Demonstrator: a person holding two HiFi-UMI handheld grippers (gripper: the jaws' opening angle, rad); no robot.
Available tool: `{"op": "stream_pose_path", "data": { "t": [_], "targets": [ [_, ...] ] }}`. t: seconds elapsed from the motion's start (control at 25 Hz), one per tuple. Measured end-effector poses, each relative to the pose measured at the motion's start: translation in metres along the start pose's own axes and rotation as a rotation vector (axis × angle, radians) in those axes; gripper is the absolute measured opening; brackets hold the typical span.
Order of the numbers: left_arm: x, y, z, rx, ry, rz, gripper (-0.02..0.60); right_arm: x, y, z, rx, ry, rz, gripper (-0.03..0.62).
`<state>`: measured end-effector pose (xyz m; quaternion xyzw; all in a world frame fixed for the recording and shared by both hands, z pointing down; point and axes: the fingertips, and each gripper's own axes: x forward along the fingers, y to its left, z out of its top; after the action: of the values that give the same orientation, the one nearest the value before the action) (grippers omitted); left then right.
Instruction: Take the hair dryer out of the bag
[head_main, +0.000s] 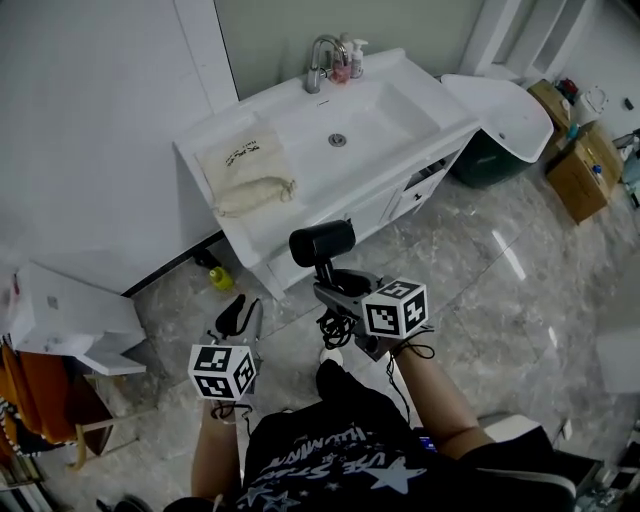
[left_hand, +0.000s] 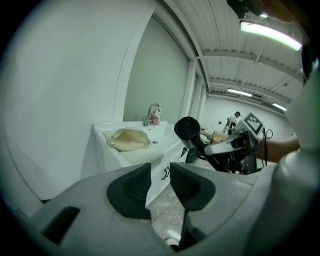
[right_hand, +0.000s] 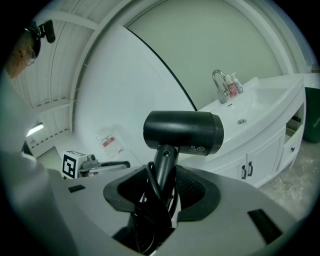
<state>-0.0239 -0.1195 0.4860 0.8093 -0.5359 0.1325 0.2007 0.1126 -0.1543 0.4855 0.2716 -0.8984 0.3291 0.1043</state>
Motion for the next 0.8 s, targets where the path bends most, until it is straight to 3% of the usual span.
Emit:
{"op": "stream_pose_path", "data": {
  "t": [0.08,0.2,0.48,0.8],
  "targets": [
    [-0.015,-0.001,-0.012,-0.009,0.022,-0.016,0.084,-0.003,0.007,-0.01,0.011,0.004,-0.045,0.179],
    [-0.046,-0.002,-0.028,-0.027,0.037,-0.049,0.054,-0.01,0.027,-0.028,0.019,0.001,-0.094,0.179],
    [-0.12,0.004,-0.059,-0.03,0.016,-0.083,0.037,-0.027,0.099,-0.083,0.022,-0.011,-0.138,0.179],
    [-0.185,-0.019,-0.109,-0.023,0.043,-0.161,0.031,-0.058,0.164,-0.157,0.045,-0.016,-0.201,0.179]
  ]
}}
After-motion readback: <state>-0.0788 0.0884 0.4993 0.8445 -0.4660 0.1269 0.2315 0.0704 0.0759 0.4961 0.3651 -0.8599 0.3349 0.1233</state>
